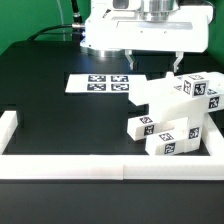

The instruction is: Assemble chair

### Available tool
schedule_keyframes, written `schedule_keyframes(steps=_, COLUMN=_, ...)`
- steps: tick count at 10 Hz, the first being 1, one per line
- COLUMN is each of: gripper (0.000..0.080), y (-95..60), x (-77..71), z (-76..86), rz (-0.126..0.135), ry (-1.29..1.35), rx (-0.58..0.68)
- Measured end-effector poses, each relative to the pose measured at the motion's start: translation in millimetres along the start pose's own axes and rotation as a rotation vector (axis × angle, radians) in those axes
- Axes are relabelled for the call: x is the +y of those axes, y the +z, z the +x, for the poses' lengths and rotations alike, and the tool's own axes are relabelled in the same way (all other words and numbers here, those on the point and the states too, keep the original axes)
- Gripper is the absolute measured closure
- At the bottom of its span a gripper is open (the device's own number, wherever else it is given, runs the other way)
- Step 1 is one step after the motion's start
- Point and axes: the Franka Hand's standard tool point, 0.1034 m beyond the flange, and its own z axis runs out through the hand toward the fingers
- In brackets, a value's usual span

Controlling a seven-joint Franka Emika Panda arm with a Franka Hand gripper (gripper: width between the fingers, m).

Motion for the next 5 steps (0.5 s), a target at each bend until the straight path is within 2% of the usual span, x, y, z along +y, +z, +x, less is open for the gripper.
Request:
schedule_keyframes(steps=2, gripper=0.0151, y=0.9, x=1.5, z=-0.7, rz=-0.002, ry=0.002, rx=-0.001)
schedule_keyframes(steps=3, gripper=0.0151, y=5.6, x=11.9, z=-4.2, rz=-0.003, ry=0.027, rx=0.016)
schedule_keyframes(steps=4, gripper=0.0151, y=13.5, x=19.7, z=-11.0, rz=-0.014, ry=0.031, rx=0.029)
schedule_keyframes(steps=5, gripper=0.0151, y=23.9, x=20.3, z=-22.9, rz=-0.027, ry=0.02, rx=0.044)
